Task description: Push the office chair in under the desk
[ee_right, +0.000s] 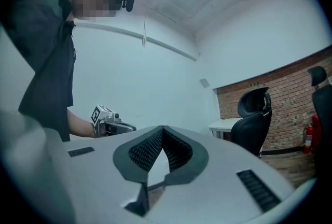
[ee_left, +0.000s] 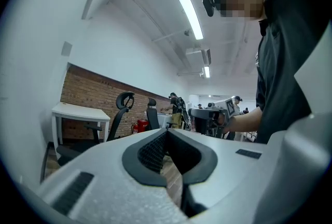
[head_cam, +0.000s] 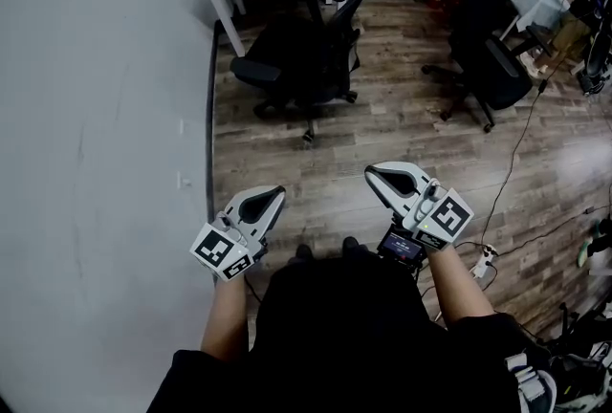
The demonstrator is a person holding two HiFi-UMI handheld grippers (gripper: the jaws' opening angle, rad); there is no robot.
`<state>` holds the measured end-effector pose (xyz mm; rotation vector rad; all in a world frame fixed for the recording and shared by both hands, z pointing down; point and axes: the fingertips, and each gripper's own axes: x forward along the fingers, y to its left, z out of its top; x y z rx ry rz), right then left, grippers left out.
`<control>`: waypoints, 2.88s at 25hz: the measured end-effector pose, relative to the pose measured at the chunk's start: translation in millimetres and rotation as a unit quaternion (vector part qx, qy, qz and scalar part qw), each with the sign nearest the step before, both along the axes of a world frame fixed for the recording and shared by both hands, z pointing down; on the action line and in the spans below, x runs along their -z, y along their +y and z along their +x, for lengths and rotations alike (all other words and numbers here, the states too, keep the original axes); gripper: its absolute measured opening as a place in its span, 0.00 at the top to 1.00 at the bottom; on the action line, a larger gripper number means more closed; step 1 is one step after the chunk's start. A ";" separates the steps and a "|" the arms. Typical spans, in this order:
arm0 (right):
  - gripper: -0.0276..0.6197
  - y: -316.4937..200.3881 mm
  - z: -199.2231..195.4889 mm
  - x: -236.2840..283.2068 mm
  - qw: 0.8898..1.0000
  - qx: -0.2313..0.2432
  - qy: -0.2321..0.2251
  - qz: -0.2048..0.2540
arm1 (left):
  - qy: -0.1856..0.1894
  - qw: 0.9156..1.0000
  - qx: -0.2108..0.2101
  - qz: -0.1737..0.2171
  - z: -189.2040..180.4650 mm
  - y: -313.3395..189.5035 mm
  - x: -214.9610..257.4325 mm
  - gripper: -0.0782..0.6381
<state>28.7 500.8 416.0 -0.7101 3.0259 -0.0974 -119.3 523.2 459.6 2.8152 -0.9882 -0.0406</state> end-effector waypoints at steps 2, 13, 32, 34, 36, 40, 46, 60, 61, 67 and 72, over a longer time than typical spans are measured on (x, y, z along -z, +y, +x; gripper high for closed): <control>0.95 1.6 1.6 0.6 1.000 0.002 -0.001 0.001 | 0.001 1.000 -0.001 -0.003 0.5 3.0 -0.5 0.87; 0.95 9.1 7.5 -15.8 0.999 0.020 0.029 -0.012 | -0.002 1.000 -0.008 -0.011 15.6 6.4 -2.9 0.87; 0.95 5.7 26.6 -18.4 0.999 0.023 0.026 -0.010 | -0.008 1.000 -0.003 -0.004 35.3 13.0 2.2 0.87; 0.95 2.5 28.8 -19.6 0.999 0.025 0.026 -0.009 | -0.009 1.000 0.000 -0.004 36.7 12.3 1.1 0.87; 0.95 -1.8 32.4 -22.4 0.999 0.024 0.029 -0.010 | -0.010 1.000 0.004 -0.005 38.8 10.8 -0.3 0.87; 0.95 -8.4 39.6 -18.2 0.999 0.031 0.021 -0.004 | -0.013 1.000 0.010 -0.008 46.3 8.2 -1.7 0.87; 0.95 -16.5 76.3 -15.4 0.999 0.018 0.028 0.004 | -0.012 1.000 0.012 -0.011 73.6 -5.7 -2.1 0.87; 0.95 -32.1 172.4 -25.6 0.999 -0.035 -0.011 -0.024 | -0.024 0.999 -0.014 -0.016 152.6 -26.9 -3.5 0.87; 0.95 -32.7 175.8 -27.0 0.999 -0.038 -0.014 -0.026 | -0.025 0.999 -0.015 -0.016 154.5 -29.8 -3.0 0.87; 0.95 -49.4 188.7 -41.3 0.998 -0.053 -0.010 -0.040 | -0.023 0.999 -0.031 -0.008 167.5 -55.9 -2.6 0.87; 0.95 -77.9 196.7 -45.7 0.997 -0.069 -0.003 -0.045 | 0.006 0.999 -0.043 -0.027 176.6 -96.1 -17.7 0.87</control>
